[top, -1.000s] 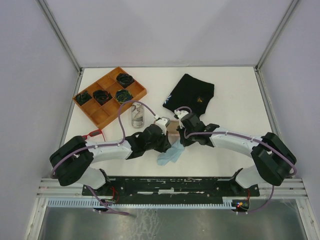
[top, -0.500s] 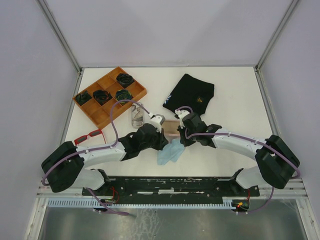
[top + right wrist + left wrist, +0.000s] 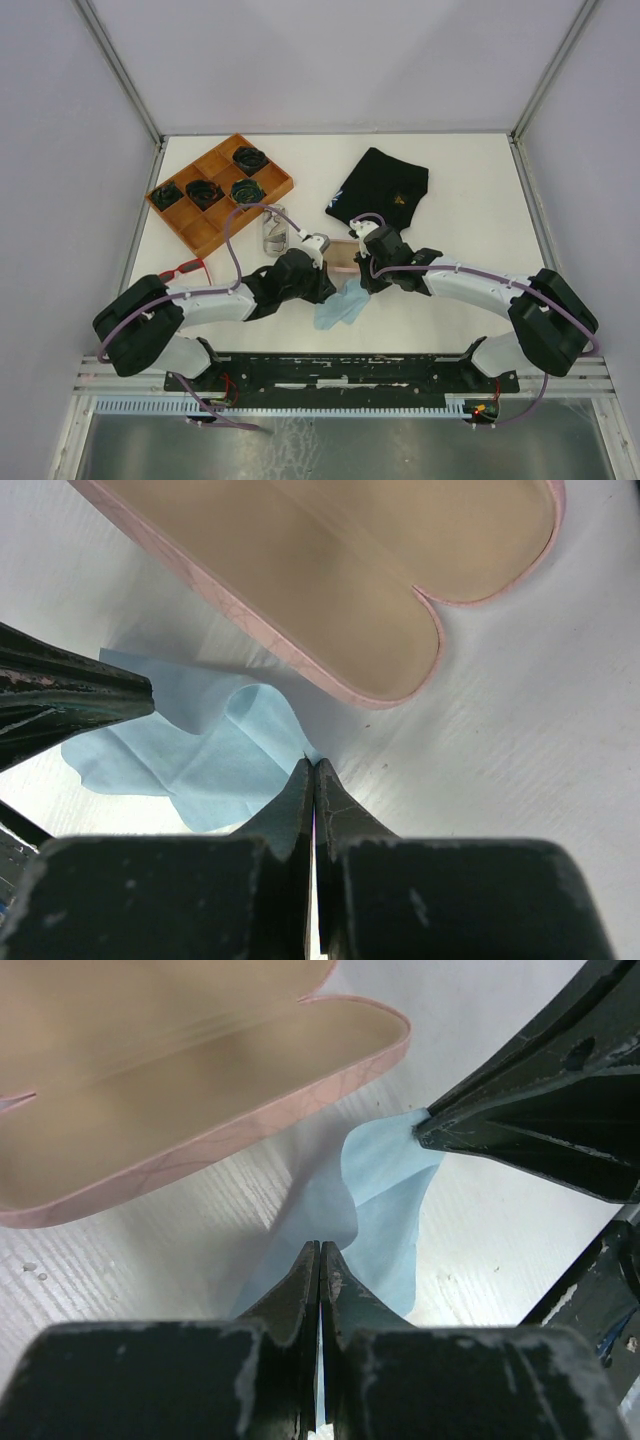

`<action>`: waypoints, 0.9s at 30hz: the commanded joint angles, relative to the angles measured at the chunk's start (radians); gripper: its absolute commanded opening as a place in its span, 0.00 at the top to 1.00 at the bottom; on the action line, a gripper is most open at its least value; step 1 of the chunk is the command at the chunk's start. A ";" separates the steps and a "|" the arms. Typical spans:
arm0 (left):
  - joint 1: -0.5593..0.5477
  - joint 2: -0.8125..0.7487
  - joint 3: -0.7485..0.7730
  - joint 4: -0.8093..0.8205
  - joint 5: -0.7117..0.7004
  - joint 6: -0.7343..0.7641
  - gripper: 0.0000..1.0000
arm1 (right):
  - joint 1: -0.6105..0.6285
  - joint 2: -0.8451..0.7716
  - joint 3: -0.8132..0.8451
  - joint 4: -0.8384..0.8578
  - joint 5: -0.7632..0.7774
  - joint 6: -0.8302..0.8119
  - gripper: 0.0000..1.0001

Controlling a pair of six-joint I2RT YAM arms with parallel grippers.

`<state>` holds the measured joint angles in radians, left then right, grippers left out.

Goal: Organize the sunglasses
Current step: Adjust the glasses cleaning cloth at the center of the board.

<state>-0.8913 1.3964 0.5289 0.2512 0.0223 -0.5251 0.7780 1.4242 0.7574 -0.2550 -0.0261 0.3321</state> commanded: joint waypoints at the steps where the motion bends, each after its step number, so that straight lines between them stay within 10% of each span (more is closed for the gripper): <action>1: 0.003 0.015 -0.006 0.079 0.041 0.038 0.97 | 0.001 0.006 0.006 0.028 0.000 -0.002 1.00; 27: 0.032 0.032 -0.021 0.099 0.027 0.068 0.63 | 0.000 0.019 0.007 0.036 -0.012 0.004 1.00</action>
<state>-0.8635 1.4292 0.5163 0.2909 0.0357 -0.5087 0.7776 1.4414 0.7574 -0.2481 -0.0273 0.3347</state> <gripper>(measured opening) 0.364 0.006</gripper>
